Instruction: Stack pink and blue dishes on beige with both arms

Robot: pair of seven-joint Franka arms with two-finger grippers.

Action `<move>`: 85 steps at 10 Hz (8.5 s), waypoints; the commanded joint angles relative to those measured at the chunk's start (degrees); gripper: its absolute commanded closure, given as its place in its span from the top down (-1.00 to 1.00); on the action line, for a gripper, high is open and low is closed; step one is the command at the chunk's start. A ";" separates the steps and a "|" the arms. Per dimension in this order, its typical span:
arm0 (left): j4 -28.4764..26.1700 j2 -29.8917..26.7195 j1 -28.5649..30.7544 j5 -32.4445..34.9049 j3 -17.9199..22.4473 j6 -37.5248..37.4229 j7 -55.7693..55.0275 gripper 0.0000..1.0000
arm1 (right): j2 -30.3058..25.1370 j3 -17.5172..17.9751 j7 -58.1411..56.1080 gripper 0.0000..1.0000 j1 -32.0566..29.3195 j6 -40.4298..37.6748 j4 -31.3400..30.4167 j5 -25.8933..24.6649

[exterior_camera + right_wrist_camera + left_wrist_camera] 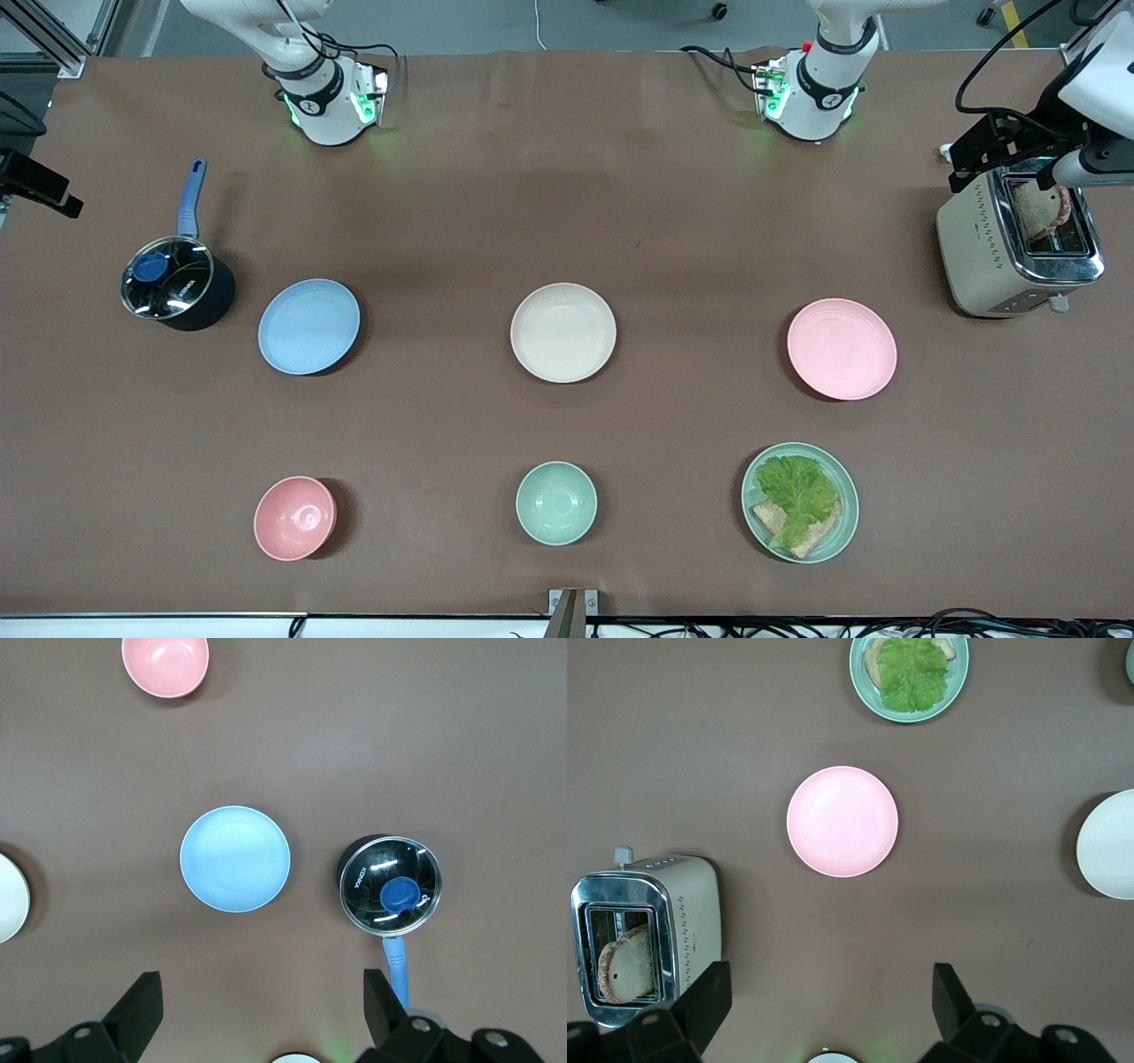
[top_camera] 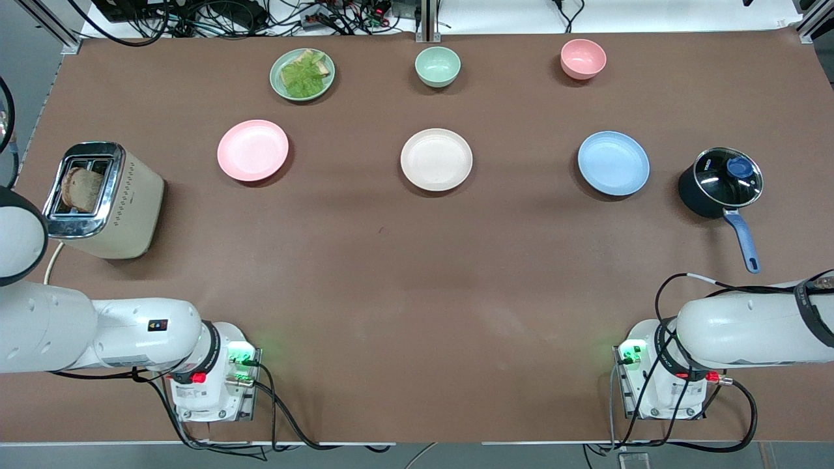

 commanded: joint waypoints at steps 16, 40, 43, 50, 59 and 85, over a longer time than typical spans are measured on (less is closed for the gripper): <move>-19.95 35.91 14.69 -3.93 0.99 52.36 40.66 0.59 | 21.47 -0.28 -44.37 1.00 -5.83 41.72 -28.57 18.43; -6.78 45.23 -12.28 18.81 -22.22 44.66 -42.89 -0.99 | 25.37 -7.14 -31.48 -1.00 -3.99 18.34 -13.26 27.36; -5.98 47.10 -14.49 22.52 -22.04 44.66 -46.43 -0.95 | 22.21 -5.83 -19.50 -0.99 0.31 16.27 -11.89 26.55; 1.56 35.18 -3.10 23.05 -22.13 34.58 -36.98 1.00 | 18.77 15.33 8.63 -0.99 2.70 28.10 -17.77 26.55; 6.33 11.17 12.41 5.68 -21.27 7.67 -5.06 1.00 | 27.02 32.67 17.37 -0.94 9.63 71.69 -30.95 27.16; -4.66 -1.33 0.80 -1.03 -0.95 0.45 2.79 1.00 | 1.23 0.77 8.77 1.00 2.08 9.62 -3.19 0.18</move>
